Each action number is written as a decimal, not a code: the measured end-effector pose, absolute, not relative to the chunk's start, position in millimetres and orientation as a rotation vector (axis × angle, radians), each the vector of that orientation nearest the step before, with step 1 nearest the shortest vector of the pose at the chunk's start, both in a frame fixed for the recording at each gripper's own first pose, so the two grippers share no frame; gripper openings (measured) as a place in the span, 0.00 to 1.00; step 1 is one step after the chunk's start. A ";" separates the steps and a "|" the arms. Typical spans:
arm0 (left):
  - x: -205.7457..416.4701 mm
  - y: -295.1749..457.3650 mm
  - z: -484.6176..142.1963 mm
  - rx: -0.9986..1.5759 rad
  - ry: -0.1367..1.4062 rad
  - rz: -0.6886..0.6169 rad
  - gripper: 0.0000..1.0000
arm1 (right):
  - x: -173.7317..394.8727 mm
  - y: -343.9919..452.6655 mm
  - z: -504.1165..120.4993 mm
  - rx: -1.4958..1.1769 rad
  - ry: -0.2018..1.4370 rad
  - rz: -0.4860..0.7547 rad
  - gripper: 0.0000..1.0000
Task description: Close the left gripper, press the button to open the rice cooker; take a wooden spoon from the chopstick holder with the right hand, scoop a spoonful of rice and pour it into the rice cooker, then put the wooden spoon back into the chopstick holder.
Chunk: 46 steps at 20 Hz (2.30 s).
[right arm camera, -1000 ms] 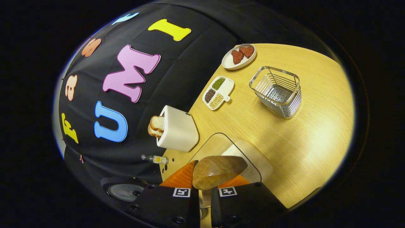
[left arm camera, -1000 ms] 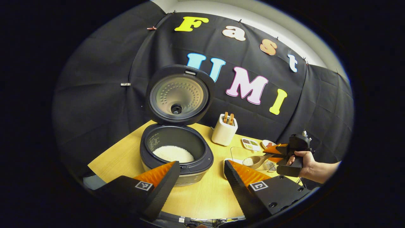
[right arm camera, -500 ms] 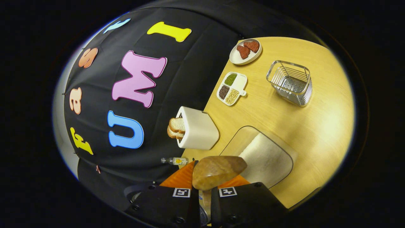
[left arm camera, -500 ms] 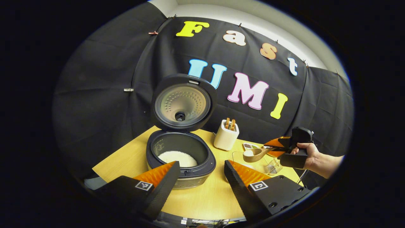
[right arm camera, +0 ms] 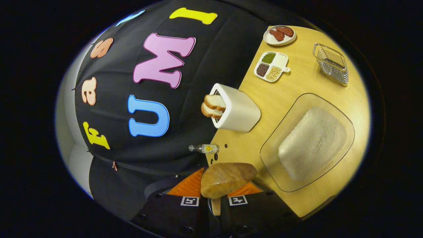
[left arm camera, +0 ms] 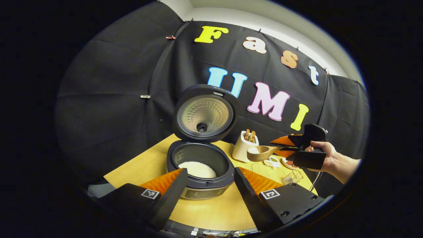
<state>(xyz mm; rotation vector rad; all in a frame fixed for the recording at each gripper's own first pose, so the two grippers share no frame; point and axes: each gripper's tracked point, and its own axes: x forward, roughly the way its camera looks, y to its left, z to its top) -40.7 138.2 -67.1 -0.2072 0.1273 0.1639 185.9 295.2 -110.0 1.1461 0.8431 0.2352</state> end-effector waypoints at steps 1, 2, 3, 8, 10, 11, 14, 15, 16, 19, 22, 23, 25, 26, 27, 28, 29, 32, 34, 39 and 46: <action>-41.9 142.9 -67.2 -0.214 0.125 0.175 0.95 | 183.8 310.4 -108.7 1.158 0.869 0.256 0.18; -43.7 146.3 -68.7 -0.223 0.123 0.183 0.95 | 182.5 321.5 -106.8 1.158 0.879 0.273 0.18; -44.9 149.7 -69.7 -0.236 0.124 0.189 0.95 | 181.1 332.3 -105.6 1.147 0.886 0.290 0.18; -48.5 165.0 -76.6 -0.270 0.130 0.225 0.95 | 172.8 386.6 -96.2 0.953 0.834 0.409 0.18; -47.5 169.0 -74.9 -0.270 0.132 0.229 0.95 | 170.0 405.4 -93.5 0.823 0.787 0.471 0.18; -47.6 171.5 -76.1 -0.272 0.133 0.230 0.95 | 166.3 414.2 -90.2 0.765 0.766 0.503 0.18; -48.9 178.1 -77.1 -0.292 0.137 0.241 0.95 | 162.0 440.4 -91.0 0.646 0.728 0.579 0.18; -50.8 179.7 -75.5 -0.301 0.132 0.242 0.95 | 162.2 446.2 -92.6 0.608 0.712 0.598 0.18; -53.1 182.4 -74.6 -0.307 0.128 0.247 0.95 | 162.7 450.5 -94.5 0.566 0.694 0.613 0.18; -57.9 190.1 -75.5 -0.313 0.135 0.259 0.95 | 159.6 461.0 -102.6 0.467 0.661 0.642 0.18; -61.7 197.3 -81.1 -0.303 0.147 0.271 0.95 | 154.4 472.2 -112.4 0.400 0.646 0.672 0.18; -62.9 199.5 -81.7 -0.301 0.152 0.275 0.95 | 151.0 474.8 -115.8 0.369 0.637 0.684 0.18; -65.1 203.2 -81.4 -0.298 0.153 0.284 0.95 | 146.0 479.4 -121.0 0.283 0.607 0.721 0.18; -64.9 203.6 -80.6 -0.297 0.153 0.287 0.95 | 144.7 481.8 -121.8 0.234 0.585 0.743 0.18; -64.8 203.9 -79.1 -0.297 0.152 0.289 0.95 | 143.0 483.6 -120.9 0.189 0.559 0.764 0.18; -65.3 204.5 -79.2 -0.294 0.150 0.292 0.95 | 139.9 485.8 -122.1 0.147 0.535 0.787 0.18; -64.8 205.3 -78.2 -0.293 0.148 0.294 0.95 | 138.4 488.5 -122.6 0.110 0.516 0.815 0.18; -64.7 205.9 -83.3 -0.293 0.155 0.300 0.95 | 129.5 495.9 -120.7 0.033 0.467 0.886 0.18; -63.7 204.6 -83.7 -0.291 0.157 0.300 0.95 | 124.3 497.0 -121.2 -0.031 0.431 0.920 0.17; -65.3 204.5 -87.7 -0.278 0.167 0.309 0.95 | 95.7 505.2 -121.9 -0.175 0.334 1.057 0.18; -64.9 205.0 -82.9 -0.226 0.163 0.315 0.95 | 71.5 510.7 -136.1 -0.316 0.265 1.141 0.18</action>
